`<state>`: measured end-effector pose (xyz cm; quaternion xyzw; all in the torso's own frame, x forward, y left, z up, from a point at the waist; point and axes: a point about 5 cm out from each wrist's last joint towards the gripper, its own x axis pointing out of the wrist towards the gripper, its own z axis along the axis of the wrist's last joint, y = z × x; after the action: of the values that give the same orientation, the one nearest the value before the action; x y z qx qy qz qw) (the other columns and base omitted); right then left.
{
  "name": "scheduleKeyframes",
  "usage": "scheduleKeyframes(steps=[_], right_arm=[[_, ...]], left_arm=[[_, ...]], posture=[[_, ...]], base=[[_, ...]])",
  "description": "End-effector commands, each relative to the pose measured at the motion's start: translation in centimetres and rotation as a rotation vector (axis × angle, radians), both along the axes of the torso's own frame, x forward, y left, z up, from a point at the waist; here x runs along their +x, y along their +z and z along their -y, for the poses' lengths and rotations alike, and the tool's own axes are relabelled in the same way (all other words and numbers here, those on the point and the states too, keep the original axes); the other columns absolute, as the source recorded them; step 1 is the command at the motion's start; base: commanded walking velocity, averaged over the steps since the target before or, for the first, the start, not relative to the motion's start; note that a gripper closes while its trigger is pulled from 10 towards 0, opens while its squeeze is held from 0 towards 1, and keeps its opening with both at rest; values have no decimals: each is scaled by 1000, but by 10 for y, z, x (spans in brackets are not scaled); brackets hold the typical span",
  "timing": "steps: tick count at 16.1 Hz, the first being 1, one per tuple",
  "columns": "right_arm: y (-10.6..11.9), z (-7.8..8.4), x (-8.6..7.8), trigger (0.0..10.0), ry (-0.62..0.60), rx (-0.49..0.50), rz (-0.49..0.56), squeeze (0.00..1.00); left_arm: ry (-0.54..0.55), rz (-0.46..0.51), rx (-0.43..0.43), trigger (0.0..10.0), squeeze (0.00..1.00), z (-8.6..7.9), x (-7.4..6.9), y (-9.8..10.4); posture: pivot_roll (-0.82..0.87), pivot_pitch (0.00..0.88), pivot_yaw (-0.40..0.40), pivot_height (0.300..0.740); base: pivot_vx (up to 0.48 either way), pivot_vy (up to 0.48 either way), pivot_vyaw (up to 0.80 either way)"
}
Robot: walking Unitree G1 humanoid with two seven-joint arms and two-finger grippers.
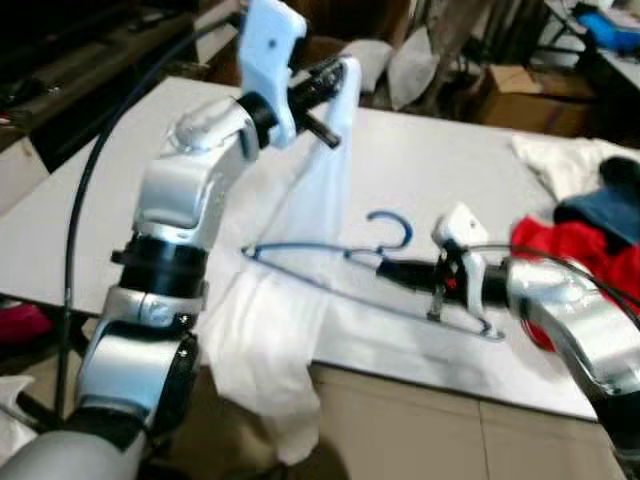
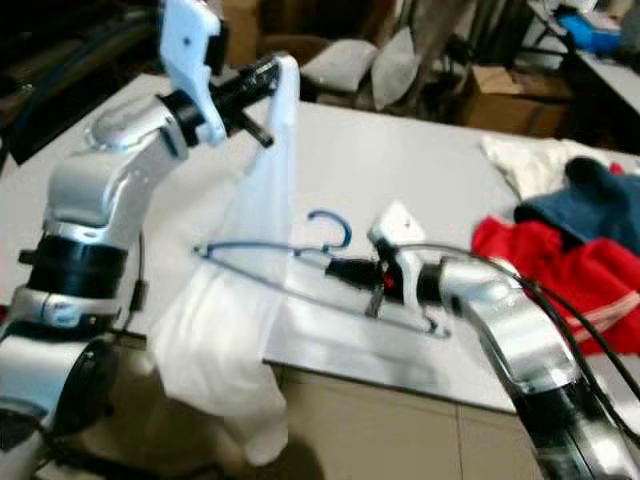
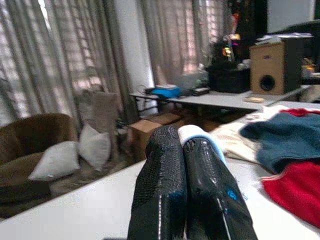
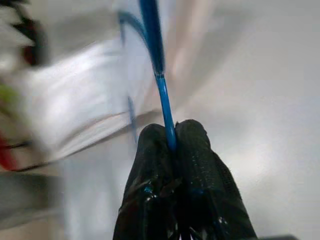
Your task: Hang hanger
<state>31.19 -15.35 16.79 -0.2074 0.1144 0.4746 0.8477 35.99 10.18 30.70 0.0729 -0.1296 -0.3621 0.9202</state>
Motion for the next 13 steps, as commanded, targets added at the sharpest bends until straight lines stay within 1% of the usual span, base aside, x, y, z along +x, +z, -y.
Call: scheduleKeyframes(steps=[1, 2, 3, 4, 5, 6, 7, 8, 9, 10, 11, 12, 13], right_arm=[[22, 6, 24, 10000, -78, -64, 146, 0], [44, 6, 43, 10000, -130, -71, 238, 0], [86, 5, 63, 10000, -212, -22, 411, 0], [136, 7, 76, 10000, -316, 85, 581, 0], [194, 13, 76, 10000, -398, 247, 766, 0], [226, 17, 70, 10000, -410, 330, 878, 0], [238, 18, 66, 10000, -403, 325, 962, 0], [241, 15, 61, 10000, -380, 301, 1072, 0], [234, 11, 59, 10000, -362, 266, 1134, 0], [229, 8, 59, 10000, -351, 245, 1161, 0], [203, 0, 62, 10000, -306, 189, 1178, 0], [181, -4, 66, 10000, -282, 138, 1126, 0], [165, -7, 67, 10000, -252, 97, 1081, 0]], left_arm=[[55, 65, -48, 10000, 0, -19, -5, 22], [84, 82, -63, 10000, 0, -28, -6, 31], [122, 108, -75, 10000, 0, -40, -7, 41], [172, 131, -97, 10000, 0, -54, -8, 51], [236, 151, -136, 10000, 0, -72, -10, 62], [283, 167, -176, 10000, 0, -86, -13, 70], [299, 175, -199, 10000, 0, -92, -17, 74], [311, 177, -211, 10000, 0, -96, -21, 74], [304, 167, -209, 10000, 0, -94, -23, 69], [298, 159, -210, 10000, 0, -93, -23, 66], [291, 116, -224, 10000, 0, -88, -23, 54], [299, 89, -222, 10000, 0, -86, -22, 44], [303, 63, -216, 10000, 0, -84, -20, 36]], posture=[[47, 0, -69, 740], [52, 0, -74, 740], [57, 0, -81, 740], [64, 0, -91, 740], [69, 0, -105, 740], [72, 0, -111, 740], [72, 0, -112, 740], [71, 0, -112, 740], [69, 0, -107, 740], [68, 0, -104, 740], [61, 0, -88, 740], [56, 0, -77, 740], [53, 0, -73, 740]], base=[[300, 0, 0], [304, 0, 0], [304, 0, 0], [300, 0, 0], [307, 0, 0], [304, 0, 0], [304, 0, 0], [304, 0, 0], [307, 0, 0], [307, 0, 0], [292, 0, 0], [289, 0, 0], [244, 0, 0]])
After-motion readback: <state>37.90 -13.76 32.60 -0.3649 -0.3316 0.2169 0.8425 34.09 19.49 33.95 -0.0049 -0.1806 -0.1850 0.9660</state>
